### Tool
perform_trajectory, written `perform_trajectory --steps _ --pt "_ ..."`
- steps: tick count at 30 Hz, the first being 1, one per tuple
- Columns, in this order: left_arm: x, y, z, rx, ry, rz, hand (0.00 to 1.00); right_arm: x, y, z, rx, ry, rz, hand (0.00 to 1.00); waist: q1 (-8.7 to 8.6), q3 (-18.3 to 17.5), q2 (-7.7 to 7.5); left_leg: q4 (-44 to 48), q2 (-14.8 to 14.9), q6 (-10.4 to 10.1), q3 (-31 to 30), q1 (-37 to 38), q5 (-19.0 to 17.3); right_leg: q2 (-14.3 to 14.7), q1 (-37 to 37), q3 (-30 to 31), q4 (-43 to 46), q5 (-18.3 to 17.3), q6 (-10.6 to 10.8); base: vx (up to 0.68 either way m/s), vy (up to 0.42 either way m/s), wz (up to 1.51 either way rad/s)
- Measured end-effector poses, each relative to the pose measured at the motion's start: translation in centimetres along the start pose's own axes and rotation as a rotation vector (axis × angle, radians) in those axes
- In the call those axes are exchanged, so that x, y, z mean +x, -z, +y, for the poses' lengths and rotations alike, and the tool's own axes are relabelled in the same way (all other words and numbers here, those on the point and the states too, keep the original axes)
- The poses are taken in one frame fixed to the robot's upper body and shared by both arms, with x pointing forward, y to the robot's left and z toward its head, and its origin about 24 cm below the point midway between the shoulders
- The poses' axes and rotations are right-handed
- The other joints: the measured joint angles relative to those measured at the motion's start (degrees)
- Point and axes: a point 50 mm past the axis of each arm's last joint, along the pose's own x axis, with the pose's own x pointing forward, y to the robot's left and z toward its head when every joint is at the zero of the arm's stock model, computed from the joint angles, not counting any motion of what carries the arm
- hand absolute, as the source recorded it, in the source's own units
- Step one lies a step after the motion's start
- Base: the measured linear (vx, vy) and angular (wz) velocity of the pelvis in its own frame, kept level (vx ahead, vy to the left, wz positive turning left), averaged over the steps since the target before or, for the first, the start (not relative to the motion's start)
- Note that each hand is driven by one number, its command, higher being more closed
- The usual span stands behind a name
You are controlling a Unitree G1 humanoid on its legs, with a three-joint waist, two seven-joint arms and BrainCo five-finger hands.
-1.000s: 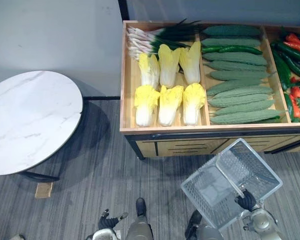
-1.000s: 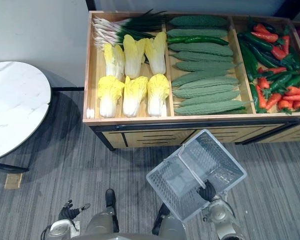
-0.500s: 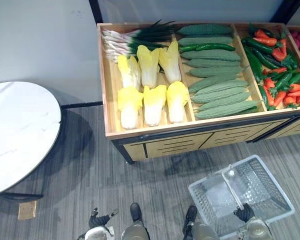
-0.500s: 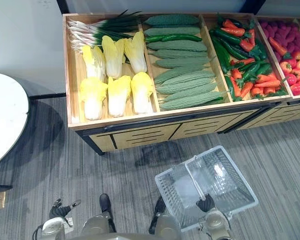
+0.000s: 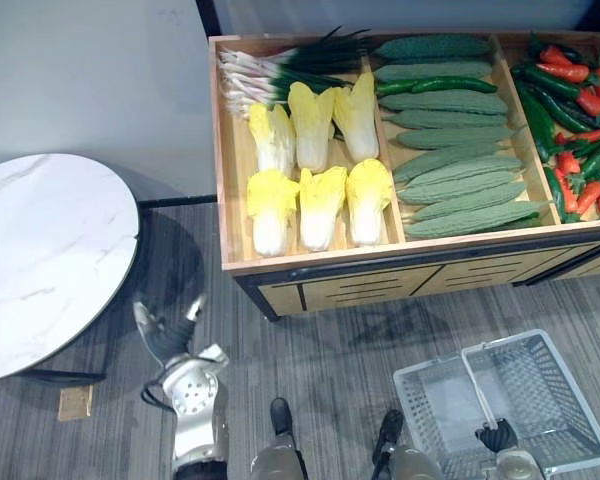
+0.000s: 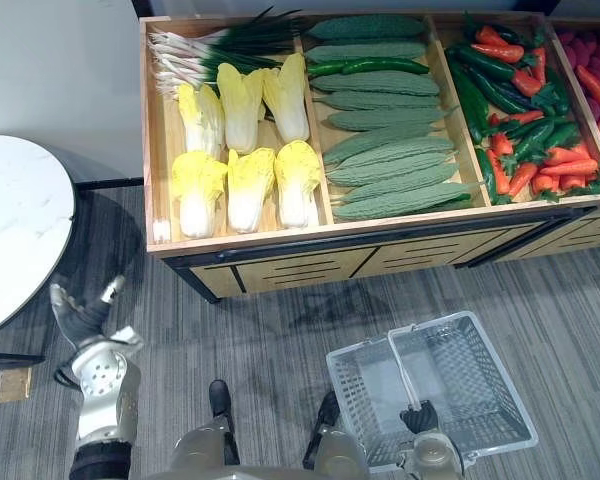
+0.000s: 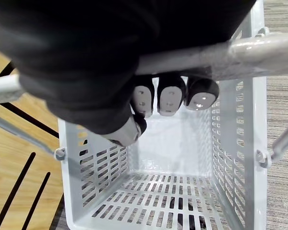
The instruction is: Pick vegetable in the basket
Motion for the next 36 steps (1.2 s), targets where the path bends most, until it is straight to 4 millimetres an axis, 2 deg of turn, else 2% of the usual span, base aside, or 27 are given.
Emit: perform_trajectory --steps 5,9,13,19,23,30,36 --pt "0.9 -4.2 -1.9 -0.061 -0.060 -0.183 0.00 0.0 0.3 0.1 -0.001 0.000 0.013 1.00 -0.54 0.00 -0.01 0.00 0.40 -0.09 1.63 0.06 -0.08 0.45 -1.38 2.06 0.05 0.52 -0.31 0.02 -0.008 -0.22" --pt "1.7 -5.6 -3.0 -0.105 -0.098 -0.221 0.00 0.0 0.0 0.2 -0.009 -0.005 0.000 1.00 -1.85 0.08 -0.15 -0.01 0.54 -0.16 3.23 0.22 -0.15 0.79 -1.95 3.81 -0.81 1.56 -0.54 0.01 0.003 -0.21" --pt "3.8 -5.2 -4.3 -0.039 -0.107 -0.187 0.00 0.2 -0.6 0.2 -0.025 -0.012 -0.021 1.00 -3.19 0.18 -0.32 -0.01 0.80 -0.21 3.52 -0.17 -0.19 1.17 -2.42 4.28 -1.69 2.09 -0.63 -0.01 -0.006 -0.10" --pt "6.2 -5.1 -5.6 0.036 -0.105 -0.145 0.00 0.6 -2.6 0.4 -0.060 -0.021 -0.091 1.00 -3.51 2.00 -1.52 -0.01 0.59 -0.08 4.39 -1.72 -0.08 1.12 -4.10 5.18 -2.67 3.35 -0.68 0.00 0.001 -0.09" --pt "7.4 -5.7 -5.9 0.071 -0.108 -0.149 0.00 0.9 -4.5 0.5 -0.074 -0.026 -0.156 1.00 -3.78 3.11 -2.44 0.01 0.46 0.12 4.67 -3.25 0.09 1.14 -5.90 5.75 -2.71 4.02 -0.89 0.07 0.000 -0.04" --pt "7.2 -6.1 -6.7 0.110 -0.077 -0.177 0.00 1.1 -6.1 0.8 -0.095 -0.026 -0.208 1.00 -4.36 3.43 -2.69 0.01 0.38 0.10 4.66 -3.26 0.07 1.18 -6.06 7.27 -3.10 4.04 -0.90 0.06 0.000 -0.03" --pt "6.8 -6.3 -7.5 0.179 -0.040 -0.229 0.00 1.2 -6.6 0.7 -0.091 -0.016 -0.225 1.00 -4.53 4.24 -2.74 0.01 0.47 -0.03 5.20 -3.30 -0.05 1.31 -6.67 8.22 -3.12 4.34 -0.92 0.01 -0.003 -0.07"
